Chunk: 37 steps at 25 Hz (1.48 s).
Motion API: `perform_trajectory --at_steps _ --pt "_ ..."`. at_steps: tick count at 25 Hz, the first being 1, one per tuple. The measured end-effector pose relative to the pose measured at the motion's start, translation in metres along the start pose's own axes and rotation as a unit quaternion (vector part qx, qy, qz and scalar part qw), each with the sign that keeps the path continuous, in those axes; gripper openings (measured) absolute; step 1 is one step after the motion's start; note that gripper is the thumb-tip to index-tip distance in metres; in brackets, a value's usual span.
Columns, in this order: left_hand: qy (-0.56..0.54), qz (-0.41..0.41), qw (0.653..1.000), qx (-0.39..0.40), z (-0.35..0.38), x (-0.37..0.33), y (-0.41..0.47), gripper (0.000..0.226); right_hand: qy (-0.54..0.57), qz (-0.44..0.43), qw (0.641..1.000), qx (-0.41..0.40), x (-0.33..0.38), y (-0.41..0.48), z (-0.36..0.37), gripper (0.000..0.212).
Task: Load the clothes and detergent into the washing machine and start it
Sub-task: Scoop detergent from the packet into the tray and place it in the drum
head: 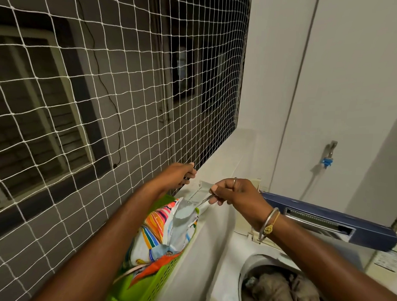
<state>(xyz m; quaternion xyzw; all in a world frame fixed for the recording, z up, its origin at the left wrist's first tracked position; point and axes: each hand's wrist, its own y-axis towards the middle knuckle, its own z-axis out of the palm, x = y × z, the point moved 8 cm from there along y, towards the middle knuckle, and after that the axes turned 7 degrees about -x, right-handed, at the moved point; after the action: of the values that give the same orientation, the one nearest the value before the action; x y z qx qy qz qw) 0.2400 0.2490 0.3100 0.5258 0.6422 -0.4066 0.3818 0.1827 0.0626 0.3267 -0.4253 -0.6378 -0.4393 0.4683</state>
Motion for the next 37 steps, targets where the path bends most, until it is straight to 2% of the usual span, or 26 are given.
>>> perform_trajectory --at_steps 9,18,27,30,37 --pt "0.001 -0.014 1.0 -0.005 0.0 0.007 0.019 0.04 0.052 0.035 0.998 -0.014 0.0 0.026 -0.027 0.023" --pt "0.008 -0.089 0.996 0.007 0.011 0.034 0.052 0.036 0.066 0.077 0.995 -0.005 -0.029 0.093 -0.042 0.021" --pt "0.054 -0.128 0.99 -0.006 0.013 0.067 0.077 0.028 -0.026 0.142 0.99 0.0 -0.11 0.151 -0.038 0.021" --pt "0.066 -0.127 0.99 0.006 0.017 0.068 0.076 0.028 -0.095 0.148 0.984 0.008 -0.128 0.163 -0.036 0.018" --pt "0.079 -0.132 0.988 -0.003 0.016 0.071 0.082 0.028 -0.134 0.062 0.988 0.045 -0.137 0.176 -0.028 0.022"
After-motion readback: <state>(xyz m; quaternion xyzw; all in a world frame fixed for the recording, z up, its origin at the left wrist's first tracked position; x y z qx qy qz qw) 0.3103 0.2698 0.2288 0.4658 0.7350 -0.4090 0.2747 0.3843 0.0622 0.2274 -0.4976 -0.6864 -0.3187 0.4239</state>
